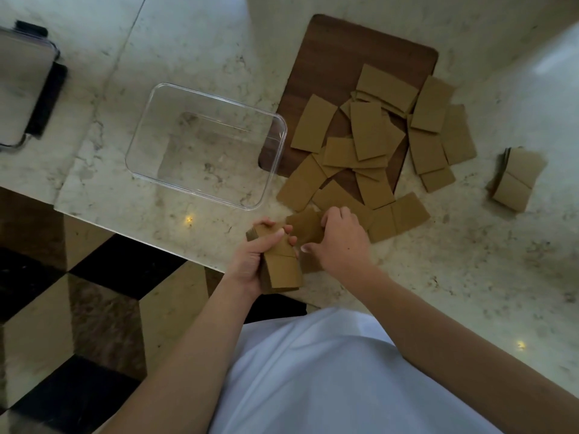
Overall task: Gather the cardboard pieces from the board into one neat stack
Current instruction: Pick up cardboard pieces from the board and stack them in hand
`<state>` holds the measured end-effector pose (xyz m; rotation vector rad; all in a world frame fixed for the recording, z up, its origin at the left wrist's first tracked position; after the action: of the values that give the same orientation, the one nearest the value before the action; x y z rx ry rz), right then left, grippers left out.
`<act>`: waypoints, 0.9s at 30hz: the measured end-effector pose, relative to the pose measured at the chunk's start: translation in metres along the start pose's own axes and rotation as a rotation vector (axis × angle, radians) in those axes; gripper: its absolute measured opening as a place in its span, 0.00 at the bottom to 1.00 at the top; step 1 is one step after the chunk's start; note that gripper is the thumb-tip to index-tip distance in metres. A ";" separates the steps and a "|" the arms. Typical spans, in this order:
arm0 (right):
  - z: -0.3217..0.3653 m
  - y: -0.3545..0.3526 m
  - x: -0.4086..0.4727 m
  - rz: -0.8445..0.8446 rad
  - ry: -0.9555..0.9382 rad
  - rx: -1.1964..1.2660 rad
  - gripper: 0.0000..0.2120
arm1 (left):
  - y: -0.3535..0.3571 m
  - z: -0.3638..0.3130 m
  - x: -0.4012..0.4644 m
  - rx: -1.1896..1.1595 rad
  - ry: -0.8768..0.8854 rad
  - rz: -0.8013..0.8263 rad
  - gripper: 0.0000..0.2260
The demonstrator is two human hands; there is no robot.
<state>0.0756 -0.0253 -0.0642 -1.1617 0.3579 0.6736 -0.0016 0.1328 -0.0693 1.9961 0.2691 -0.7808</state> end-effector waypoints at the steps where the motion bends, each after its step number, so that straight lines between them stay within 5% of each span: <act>1: -0.001 0.000 0.000 0.013 0.005 0.030 0.25 | 0.000 0.001 0.000 -0.007 0.000 0.012 0.09; 3: -0.003 -0.002 -0.001 0.083 0.024 0.170 0.21 | 0.002 0.001 -0.002 -0.039 -0.014 0.053 0.06; 8: -0.020 -0.027 -0.009 0.148 0.102 0.670 0.13 | 0.006 -0.004 -0.003 -0.063 -0.035 0.165 0.28; 14: -0.025 -0.051 -0.025 0.163 0.118 1.137 0.06 | 0.006 -0.004 0.002 -0.078 -0.076 0.217 0.18; 23: 0.002 -0.040 -0.043 0.320 0.095 0.960 0.11 | 0.017 0.007 0.010 0.132 -0.133 0.232 0.34; 27: 0.002 -0.035 -0.045 0.226 0.014 0.480 0.19 | 0.015 0.012 0.007 0.169 -0.195 0.249 0.29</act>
<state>0.0647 -0.0450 -0.0119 -0.6740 0.6317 0.7257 0.0065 0.1143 -0.0676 2.0425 -0.1616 -0.8512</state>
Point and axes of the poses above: each hand's wrist, its own x-axis towards the middle knuckle, its own y-axis out of the palm, z = x × y, the point moved 1 cm from there along x, towards the middle knuckle, and after that the axes turned 11 degrees about z, right-handed, at the moved point
